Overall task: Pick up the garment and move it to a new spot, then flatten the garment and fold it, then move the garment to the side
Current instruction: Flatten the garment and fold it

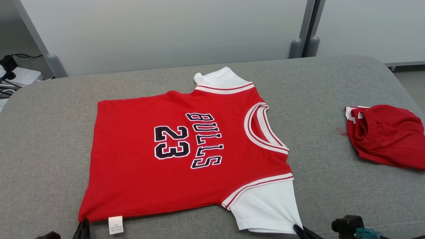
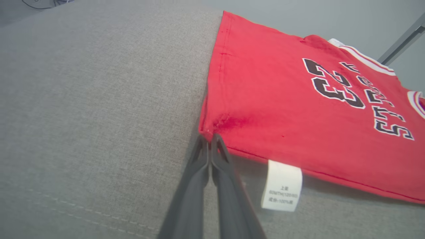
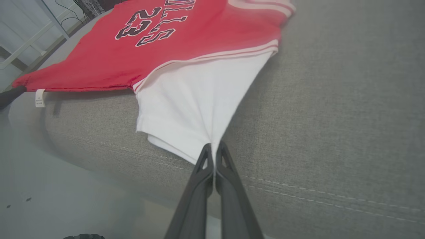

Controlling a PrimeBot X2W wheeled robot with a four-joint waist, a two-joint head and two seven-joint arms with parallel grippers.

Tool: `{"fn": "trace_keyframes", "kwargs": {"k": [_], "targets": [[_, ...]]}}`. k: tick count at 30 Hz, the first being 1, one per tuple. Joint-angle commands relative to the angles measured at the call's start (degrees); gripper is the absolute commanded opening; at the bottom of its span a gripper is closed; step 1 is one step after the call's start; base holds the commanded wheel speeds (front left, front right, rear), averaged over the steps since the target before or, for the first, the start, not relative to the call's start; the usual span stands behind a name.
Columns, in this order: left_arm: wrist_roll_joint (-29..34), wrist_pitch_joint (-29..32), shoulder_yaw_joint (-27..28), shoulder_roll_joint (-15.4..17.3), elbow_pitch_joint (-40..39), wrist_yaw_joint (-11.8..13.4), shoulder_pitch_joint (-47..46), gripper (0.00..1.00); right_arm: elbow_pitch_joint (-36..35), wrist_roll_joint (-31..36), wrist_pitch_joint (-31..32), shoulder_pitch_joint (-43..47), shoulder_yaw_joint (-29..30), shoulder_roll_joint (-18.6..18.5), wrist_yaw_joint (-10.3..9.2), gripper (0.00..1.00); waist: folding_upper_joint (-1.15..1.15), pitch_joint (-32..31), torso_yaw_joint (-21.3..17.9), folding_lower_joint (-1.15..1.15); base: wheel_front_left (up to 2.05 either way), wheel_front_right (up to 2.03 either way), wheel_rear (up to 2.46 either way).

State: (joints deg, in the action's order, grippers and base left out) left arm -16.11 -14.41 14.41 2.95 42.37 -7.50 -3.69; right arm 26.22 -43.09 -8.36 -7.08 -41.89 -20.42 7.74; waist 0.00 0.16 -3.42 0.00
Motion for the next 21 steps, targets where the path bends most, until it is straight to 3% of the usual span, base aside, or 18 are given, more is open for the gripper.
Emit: {"fn": "trace_keyframes", "kwargs": {"k": [1, 10, 21], "targets": [[0.92, -0.59, 1.61, 1.32, -2.57, 0.12, -0.87, 0.0, -2.21, -0.34, -1.45, -0.22, 0.21, -1.59, -0.25, 0.0, 0.0, 0.18, 0.53, 0.0, 0.0, 0.0, 0.0], [2.16, -0.59, -1.04, 1.12, -5.79, 0.04, -3.44, 0.0, -3.84, 1.36, -4.02, -3.85, 7.04, -2.49, -0.25, 0.0, 0.0, 1.58, 3.0, 0.0, 0.0, 0.0, 0.0], [1.66, -0.34, -4.6, 2.34, -2.91, 0.14, -11.68, 0.0, -2.93, 4.05, -5.14, -10.13, 12.92, -0.2, -0.25, 0.0, 0.0, 5.66, 5.25, 0.0, 0.0, 0.0, 0.0]]}}
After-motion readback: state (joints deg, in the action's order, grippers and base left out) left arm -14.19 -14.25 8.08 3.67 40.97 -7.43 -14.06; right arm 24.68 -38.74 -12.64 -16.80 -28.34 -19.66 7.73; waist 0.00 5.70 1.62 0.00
